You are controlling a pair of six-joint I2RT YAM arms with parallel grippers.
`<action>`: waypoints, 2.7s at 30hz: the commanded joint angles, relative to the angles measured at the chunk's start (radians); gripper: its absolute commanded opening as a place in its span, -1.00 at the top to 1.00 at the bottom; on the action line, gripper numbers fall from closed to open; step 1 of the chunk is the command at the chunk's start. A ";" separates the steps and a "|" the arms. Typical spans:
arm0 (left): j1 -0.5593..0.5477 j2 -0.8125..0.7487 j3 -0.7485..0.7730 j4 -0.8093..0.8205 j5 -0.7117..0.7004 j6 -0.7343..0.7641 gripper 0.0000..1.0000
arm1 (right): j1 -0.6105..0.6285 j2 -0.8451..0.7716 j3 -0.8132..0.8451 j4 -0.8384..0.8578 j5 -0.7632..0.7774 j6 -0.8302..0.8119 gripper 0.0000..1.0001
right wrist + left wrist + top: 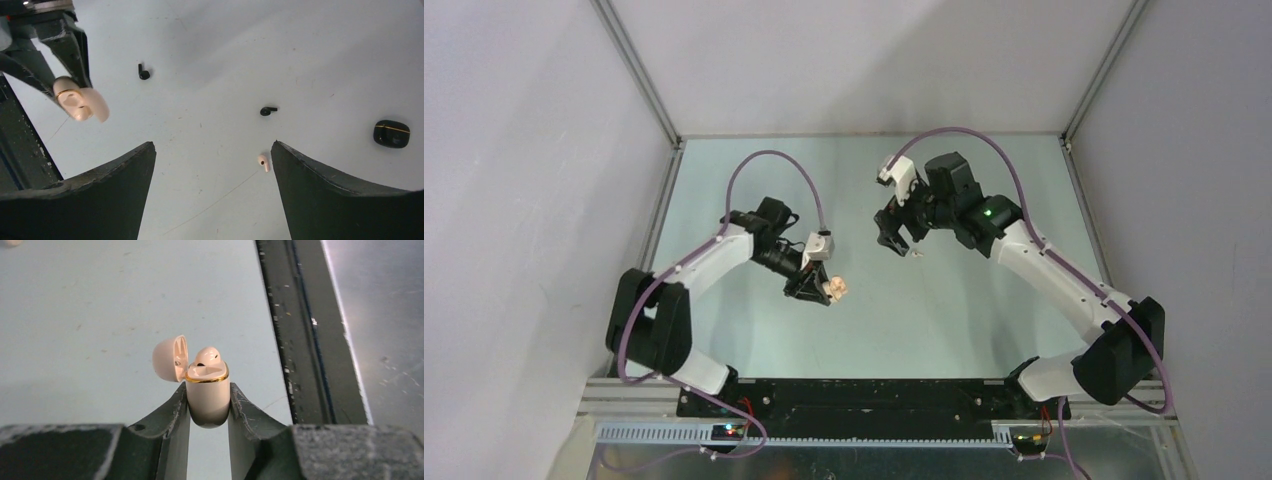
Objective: Insert the wireless bluetooth earbuds into the charging case
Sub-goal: Pick up the earbud from the center of the board.
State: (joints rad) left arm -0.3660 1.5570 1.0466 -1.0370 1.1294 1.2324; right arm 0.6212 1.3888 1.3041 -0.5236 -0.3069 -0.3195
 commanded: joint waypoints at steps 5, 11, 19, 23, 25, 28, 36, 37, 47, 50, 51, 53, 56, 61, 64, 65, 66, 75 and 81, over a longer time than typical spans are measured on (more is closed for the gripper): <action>-0.024 -0.137 -0.113 0.630 -0.146 -0.603 1.00 | 0.000 0.021 0.046 -0.034 -0.095 0.014 -0.81; -0.041 -0.170 -0.147 0.737 -0.156 -0.699 1.00 | -0.004 0.091 0.045 -0.005 -0.007 0.012 -0.81; -0.042 -0.259 -0.210 0.786 -0.213 -0.685 1.00 | -0.072 0.315 0.204 -0.199 0.165 -0.199 -0.75; -0.041 -0.300 -0.196 0.713 -0.220 -0.613 1.00 | -0.085 0.485 0.328 -0.357 0.269 -0.270 -0.69; -0.040 -0.317 -0.189 0.670 -0.217 -0.581 1.00 | -0.084 0.550 0.374 -0.395 0.304 -0.298 -0.67; -0.039 -0.349 -0.201 0.652 -0.205 -0.575 1.00 | -0.071 0.647 0.470 -0.476 0.362 -0.325 -0.65; -0.038 -0.426 -0.254 0.705 -0.214 -0.594 1.00 | 0.015 0.777 0.562 -0.617 0.470 -0.351 -0.59; -0.038 -0.426 -0.254 0.706 -0.214 -0.597 1.00 | 0.022 0.785 0.565 -0.628 0.479 -0.353 -0.59; -0.039 -0.428 -0.258 0.703 -0.216 -0.597 1.00 | 0.061 0.876 0.610 -0.685 0.495 -0.381 -0.41; -0.038 -0.431 -0.260 0.705 -0.214 -0.596 1.00 | 0.064 0.875 0.591 -0.644 0.496 -0.392 -0.38; -0.038 -0.431 -0.260 0.706 -0.214 -0.596 1.00 | 0.064 0.880 0.587 -0.640 0.499 -0.394 -0.38; -0.038 -0.432 -0.260 0.705 -0.213 -0.596 1.00 | 0.063 0.888 0.583 -0.633 0.504 -0.398 -0.36; -0.039 -0.430 -0.260 0.706 -0.212 -0.594 1.00 | 0.063 0.905 0.584 -0.628 0.510 -0.406 -0.30; -0.038 -0.434 -0.260 0.706 -0.209 -0.594 1.00 | 0.063 0.928 0.585 -0.625 0.520 -0.411 -0.14; -0.039 -0.434 -0.262 0.707 -0.206 -0.593 1.00 | 0.063 0.940 0.575 -0.616 0.534 -0.409 -0.10; -0.038 -0.434 -0.261 0.707 -0.206 -0.593 1.00 | 0.064 0.940 0.570 -0.607 0.538 -0.412 -0.05; -0.039 -0.434 -0.261 0.707 -0.205 -0.593 1.00 | 0.063 0.939 0.557 -0.601 0.547 -0.413 -0.03; -0.038 -0.433 -0.260 0.704 -0.200 -0.592 1.00 | 0.075 0.913 0.483 -0.547 0.567 -0.434 0.23; -0.038 -0.431 -0.259 0.702 -0.197 -0.592 1.00 | 0.084 0.902 0.463 -0.525 0.564 -0.443 0.40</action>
State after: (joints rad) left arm -0.4038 1.1515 0.7975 -0.3550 0.9119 0.6216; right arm 0.7010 2.2936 1.8008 -1.1236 0.2886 -0.7456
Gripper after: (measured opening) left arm 0.317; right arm 0.310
